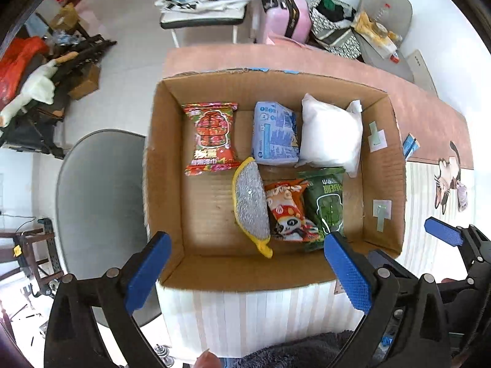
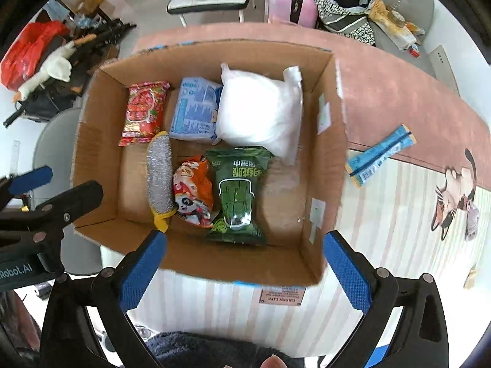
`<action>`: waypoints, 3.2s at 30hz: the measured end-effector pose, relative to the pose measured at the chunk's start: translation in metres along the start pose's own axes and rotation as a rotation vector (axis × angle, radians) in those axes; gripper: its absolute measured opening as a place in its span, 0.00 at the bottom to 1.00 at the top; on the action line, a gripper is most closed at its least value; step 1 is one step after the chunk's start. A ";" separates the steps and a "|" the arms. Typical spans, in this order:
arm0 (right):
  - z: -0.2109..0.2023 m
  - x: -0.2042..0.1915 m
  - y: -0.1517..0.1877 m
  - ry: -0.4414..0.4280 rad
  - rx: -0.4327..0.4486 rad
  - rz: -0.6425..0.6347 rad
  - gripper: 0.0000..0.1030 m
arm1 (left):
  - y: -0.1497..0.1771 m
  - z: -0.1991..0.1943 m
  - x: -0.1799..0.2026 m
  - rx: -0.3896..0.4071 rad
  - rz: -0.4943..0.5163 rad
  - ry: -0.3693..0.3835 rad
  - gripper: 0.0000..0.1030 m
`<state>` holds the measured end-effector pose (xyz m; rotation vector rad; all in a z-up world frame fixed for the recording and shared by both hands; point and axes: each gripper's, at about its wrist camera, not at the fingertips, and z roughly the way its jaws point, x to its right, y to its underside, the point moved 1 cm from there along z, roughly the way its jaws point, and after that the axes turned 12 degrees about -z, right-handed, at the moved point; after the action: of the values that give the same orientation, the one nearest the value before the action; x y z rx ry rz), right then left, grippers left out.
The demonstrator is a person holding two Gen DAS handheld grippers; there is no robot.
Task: Organize soft objects
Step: 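Open both tools to drop the sponge and orange packet into the box, then move the left tool to the blue stick pack while the right tool reaches the lilac cloth, then grasp the blue stick pack with the left tool while the right tool grasps the lilac cloth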
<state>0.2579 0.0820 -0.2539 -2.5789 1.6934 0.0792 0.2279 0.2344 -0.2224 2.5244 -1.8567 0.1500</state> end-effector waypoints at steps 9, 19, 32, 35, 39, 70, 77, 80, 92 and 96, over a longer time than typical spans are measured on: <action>-0.042 -0.003 0.035 -0.054 0.087 -0.015 1.00 | 0.033 -0.042 0.019 0.096 -0.019 0.008 0.99; -0.071 0.032 0.071 -0.119 0.188 0.028 1.00 | 0.047 -0.055 0.074 0.146 0.019 0.019 0.99; -0.060 0.262 0.176 0.056 0.163 0.379 1.00 | 0.065 0.006 0.282 0.190 0.330 -0.074 0.99; -0.053 0.318 0.196 0.101 0.128 0.437 1.00 | 0.065 0.027 0.330 0.179 0.426 -0.099 0.99; -0.040 0.397 0.219 0.154 0.087 0.519 1.00 | 0.060 0.060 0.388 0.154 0.510 -0.142 0.99; 0.104 0.563 0.179 -0.015 -0.110 0.620 0.46 | 0.032 0.160 0.445 0.045 0.521 -0.289 0.99; 0.111 0.483 0.152 -0.144 -0.095 0.559 0.47 | 0.002 0.177 0.409 0.063 0.598 -0.403 0.99; 0.117 0.473 0.143 -0.115 -0.107 0.513 0.50 | -0.015 0.199 0.395 -0.030 0.577 -0.384 0.99; 0.108 0.464 0.118 -0.039 -0.111 0.426 0.58 | -0.021 0.233 0.398 -0.230 0.538 -0.262 0.20; 0.102 0.473 0.116 -0.034 -0.089 0.415 0.59 | -0.017 0.224 0.389 -0.237 0.454 -0.208 0.16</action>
<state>0.3382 -0.3894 -0.3922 -2.2209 2.2283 0.2182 0.3753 -0.1441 -0.4138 1.9984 -2.3367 -0.3263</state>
